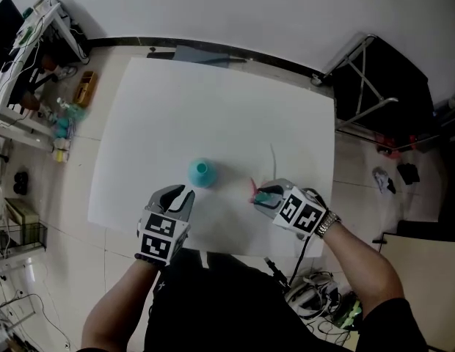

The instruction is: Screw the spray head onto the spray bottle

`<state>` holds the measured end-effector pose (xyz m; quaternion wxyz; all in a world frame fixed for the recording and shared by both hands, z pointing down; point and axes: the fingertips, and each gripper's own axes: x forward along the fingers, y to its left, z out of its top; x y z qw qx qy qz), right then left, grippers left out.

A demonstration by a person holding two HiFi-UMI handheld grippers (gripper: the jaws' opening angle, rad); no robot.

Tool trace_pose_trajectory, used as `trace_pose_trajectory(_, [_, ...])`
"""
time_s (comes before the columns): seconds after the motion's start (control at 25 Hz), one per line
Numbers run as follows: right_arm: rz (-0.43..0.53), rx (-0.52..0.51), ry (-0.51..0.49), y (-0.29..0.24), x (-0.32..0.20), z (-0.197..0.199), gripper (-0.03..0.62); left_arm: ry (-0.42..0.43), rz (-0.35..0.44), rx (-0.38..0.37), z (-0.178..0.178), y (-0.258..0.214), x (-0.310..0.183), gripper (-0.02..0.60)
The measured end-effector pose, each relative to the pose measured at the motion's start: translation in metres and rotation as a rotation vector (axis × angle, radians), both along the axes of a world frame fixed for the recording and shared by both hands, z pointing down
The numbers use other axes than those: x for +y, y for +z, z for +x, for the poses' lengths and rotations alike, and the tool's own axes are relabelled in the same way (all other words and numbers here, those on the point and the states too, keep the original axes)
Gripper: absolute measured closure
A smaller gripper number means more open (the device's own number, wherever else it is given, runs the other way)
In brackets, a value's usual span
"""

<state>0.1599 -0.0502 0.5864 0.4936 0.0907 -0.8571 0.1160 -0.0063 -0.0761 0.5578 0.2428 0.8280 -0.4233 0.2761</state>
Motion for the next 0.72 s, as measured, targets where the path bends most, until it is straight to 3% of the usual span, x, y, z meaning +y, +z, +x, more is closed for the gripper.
trace_pose_trajectory(0.2, [-0.034,-0.119,0.120,-0.028,-0.012,-0.007,0.470,0.068,0.029,-0.075,0.002,0.012,-0.016,0.357])
trace_pose_trajectory(0.48, [-0.040,-0.168,0.200,-0.041,-0.019,-0.009,0.505,0.145,0.044,-0.098,0.013,0.020,-0.025,0.304])
trace_pose_trajectory(0.72, [-0.073,-0.276,0.309,-0.061,-0.026,-0.010,0.510,0.210,0.061,-0.115,0.025,0.026,-0.022,0.222])
